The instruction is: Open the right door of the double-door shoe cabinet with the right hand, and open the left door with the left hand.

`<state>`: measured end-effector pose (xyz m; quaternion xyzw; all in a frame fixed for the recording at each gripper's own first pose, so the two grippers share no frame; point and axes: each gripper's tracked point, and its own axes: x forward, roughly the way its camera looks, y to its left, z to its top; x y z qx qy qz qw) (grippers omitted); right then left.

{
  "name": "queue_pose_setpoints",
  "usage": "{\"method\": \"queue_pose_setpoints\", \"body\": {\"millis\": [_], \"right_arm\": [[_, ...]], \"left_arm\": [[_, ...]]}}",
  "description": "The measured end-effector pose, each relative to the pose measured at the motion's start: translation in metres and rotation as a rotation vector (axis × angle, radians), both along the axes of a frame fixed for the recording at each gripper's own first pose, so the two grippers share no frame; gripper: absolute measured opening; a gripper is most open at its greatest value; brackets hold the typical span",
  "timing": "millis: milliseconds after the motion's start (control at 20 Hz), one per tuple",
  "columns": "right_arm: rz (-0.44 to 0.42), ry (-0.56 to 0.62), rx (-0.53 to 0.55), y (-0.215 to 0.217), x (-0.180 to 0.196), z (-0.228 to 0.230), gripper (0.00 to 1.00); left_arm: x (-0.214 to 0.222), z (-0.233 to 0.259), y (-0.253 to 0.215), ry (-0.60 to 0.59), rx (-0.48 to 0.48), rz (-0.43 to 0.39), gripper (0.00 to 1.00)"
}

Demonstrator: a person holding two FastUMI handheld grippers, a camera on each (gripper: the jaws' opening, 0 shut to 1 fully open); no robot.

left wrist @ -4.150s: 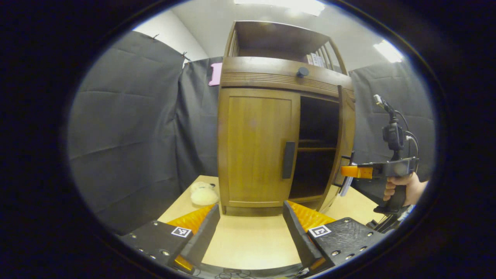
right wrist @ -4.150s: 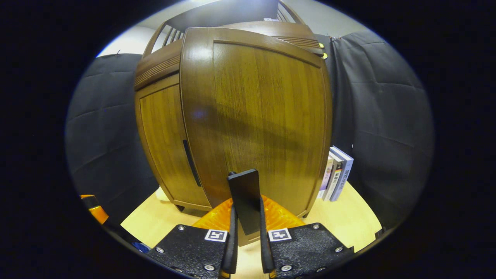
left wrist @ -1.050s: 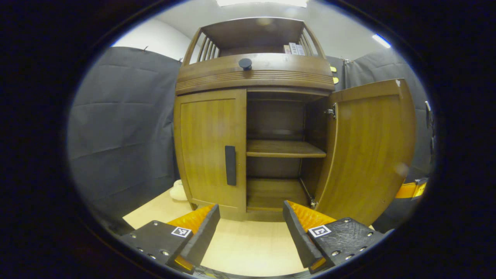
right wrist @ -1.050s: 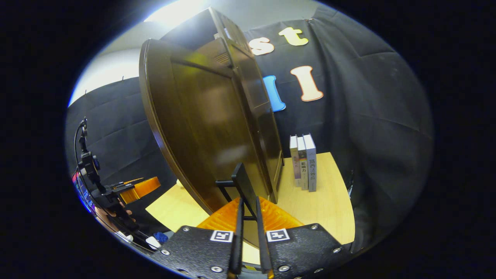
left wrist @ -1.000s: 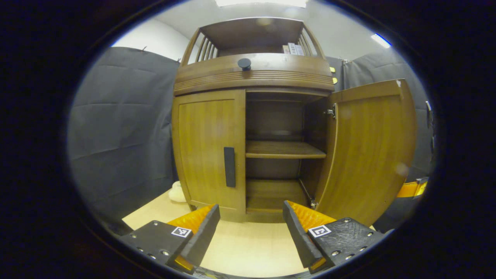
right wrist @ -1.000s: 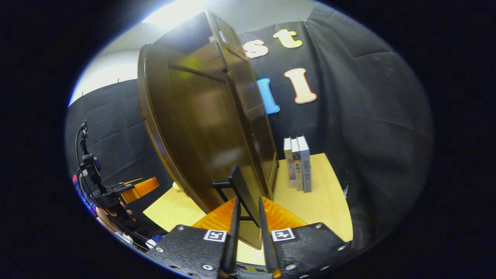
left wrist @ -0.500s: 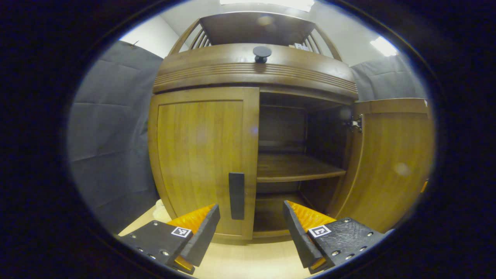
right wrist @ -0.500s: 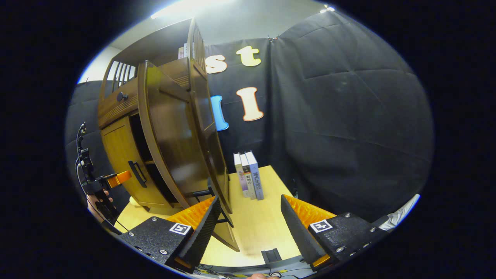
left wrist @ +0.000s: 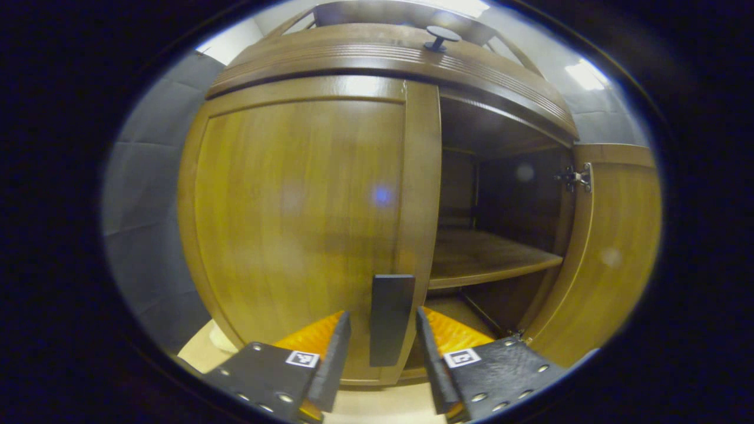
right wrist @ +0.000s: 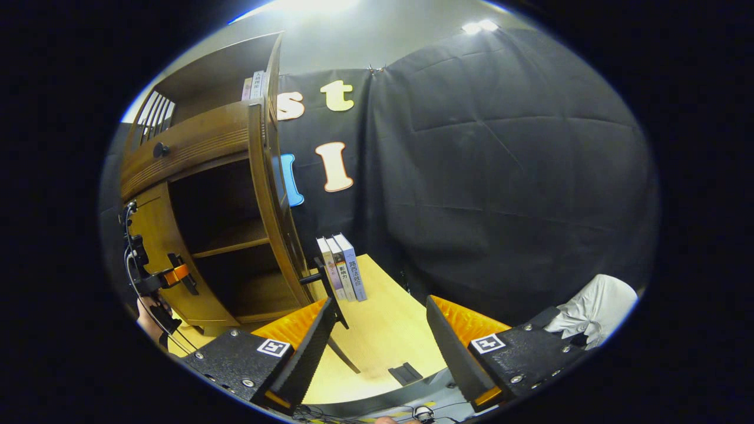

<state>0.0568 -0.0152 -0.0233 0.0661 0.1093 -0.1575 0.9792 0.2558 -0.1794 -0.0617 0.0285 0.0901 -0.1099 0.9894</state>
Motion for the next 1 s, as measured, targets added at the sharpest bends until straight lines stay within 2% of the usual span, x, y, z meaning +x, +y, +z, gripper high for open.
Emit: {"method": "queue_pose_setpoints", "body": {"millis": [100, 200, 250, 300, 350, 400, 550, 600, 1000], "right_arm": [[-0.011, -0.008, -0.006, 0.011, -0.005, 0.0, 0.92], [-0.011, -0.023, -0.006, 0.023, -0.006, 0.0, 0.91], [-0.005, -0.028, 0.001, 0.031, -0.006, -0.001, 0.95], [0.003, -0.032, 0.008, 0.037, -0.005, -0.003, 0.95], [0.009, -0.035, 0.011, 0.043, -0.005, -0.005, 0.95], [0.016, -0.039, 0.013, 0.048, -0.003, -0.006, 0.96], [0.042, -0.053, 0.011, 0.064, -0.002, -0.007, 0.92], [0.05, -0.052, 0.012, 0.068, 0.001, -0.008, 0.95], [0.123, -0.04, 0.021, 0.098, 0.011, -0.016, 0.95]], "left_arm": [[0.004, 0.001, -0.004, 0.001, 0.007, -0.004, 0.55], [0.001, 0.002, -0.002, -0.024, 0.058, -0.008, 0.35], [0.002, 0.004, -0.003, -0.037, 0.059, -0.01, 0.26], [0.002, 0.005, -0.004, -0.041, 0.046, -0.015, 0.26], [0.002, 0.004, -0.004, -0.035, 0.028, -0.02, 0.18], [0.0, 0.004, -0.004, -0.027, 0.014, -0.024, 0.19], [-0.003, 0.003, -0.003, -0.023, 0.012, -0.035, 0.33], [-0.005, 0.004, -0.002, -0.021, 0.011, -0.038, 0.33], [-0.026, 0.016, 0.005, -0.043, -0.013, -0.096, 0.34]]}}
